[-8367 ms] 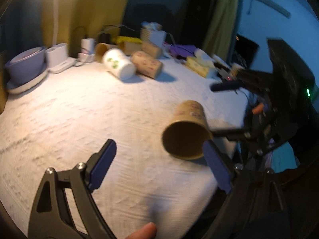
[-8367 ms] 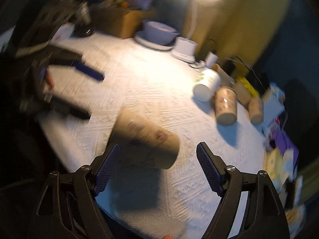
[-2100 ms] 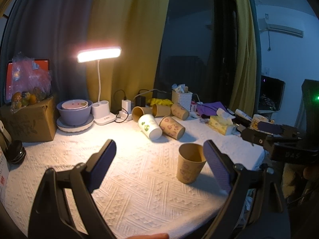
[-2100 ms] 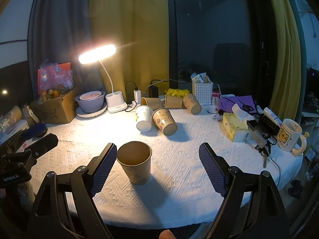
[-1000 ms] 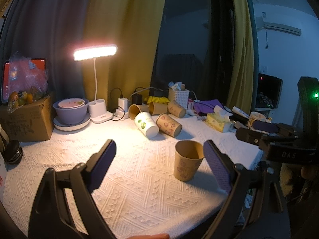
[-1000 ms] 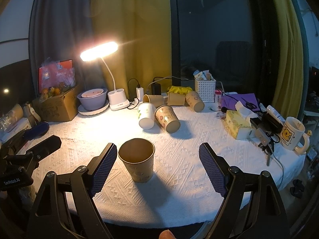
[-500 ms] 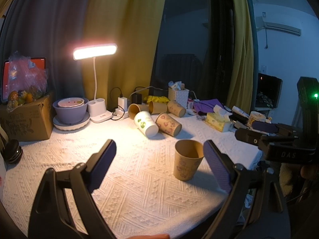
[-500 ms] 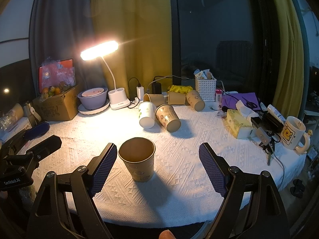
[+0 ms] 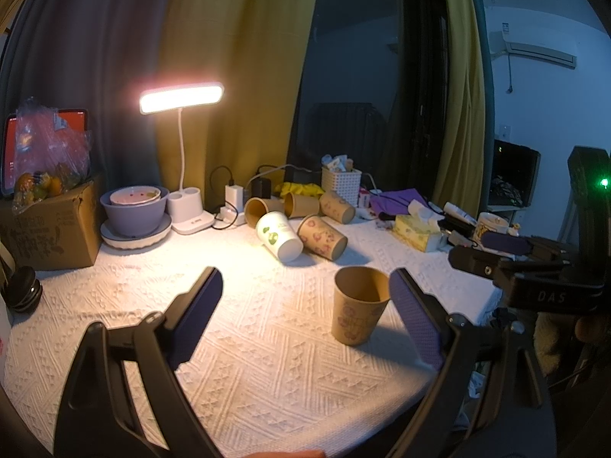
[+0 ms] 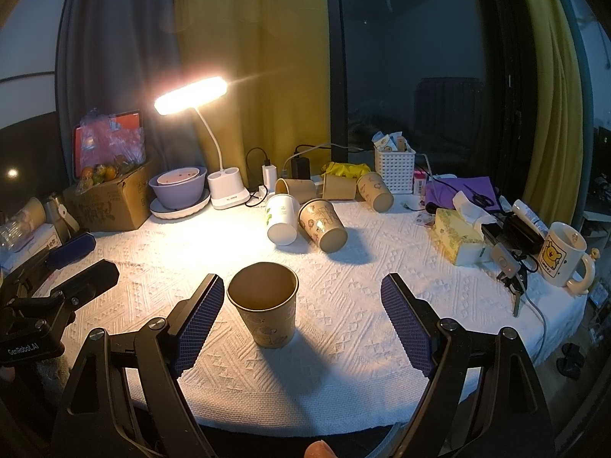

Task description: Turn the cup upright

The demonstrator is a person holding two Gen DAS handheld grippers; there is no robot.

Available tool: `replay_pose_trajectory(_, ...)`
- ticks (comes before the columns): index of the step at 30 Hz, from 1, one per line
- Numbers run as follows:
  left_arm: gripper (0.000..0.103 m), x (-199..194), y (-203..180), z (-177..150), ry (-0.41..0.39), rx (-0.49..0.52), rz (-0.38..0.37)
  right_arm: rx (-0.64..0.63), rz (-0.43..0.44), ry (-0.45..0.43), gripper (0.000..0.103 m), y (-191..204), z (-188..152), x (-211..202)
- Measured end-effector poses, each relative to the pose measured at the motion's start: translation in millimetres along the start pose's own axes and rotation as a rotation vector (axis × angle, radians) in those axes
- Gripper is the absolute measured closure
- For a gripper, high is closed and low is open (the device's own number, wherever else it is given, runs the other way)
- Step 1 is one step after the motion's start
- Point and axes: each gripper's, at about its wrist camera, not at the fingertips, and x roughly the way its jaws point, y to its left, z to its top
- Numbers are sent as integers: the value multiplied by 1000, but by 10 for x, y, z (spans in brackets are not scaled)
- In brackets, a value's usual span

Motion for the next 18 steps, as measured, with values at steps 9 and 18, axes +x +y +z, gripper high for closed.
replay_pose_trajectory(9,13,3,-2,-9,1,0,-1,-1,0,2,16,22,-17,8)
replay_pose_trajectory(18,13,-8,-26,-58,-5,7,-5,-4,2,3,16,56,-37,25)
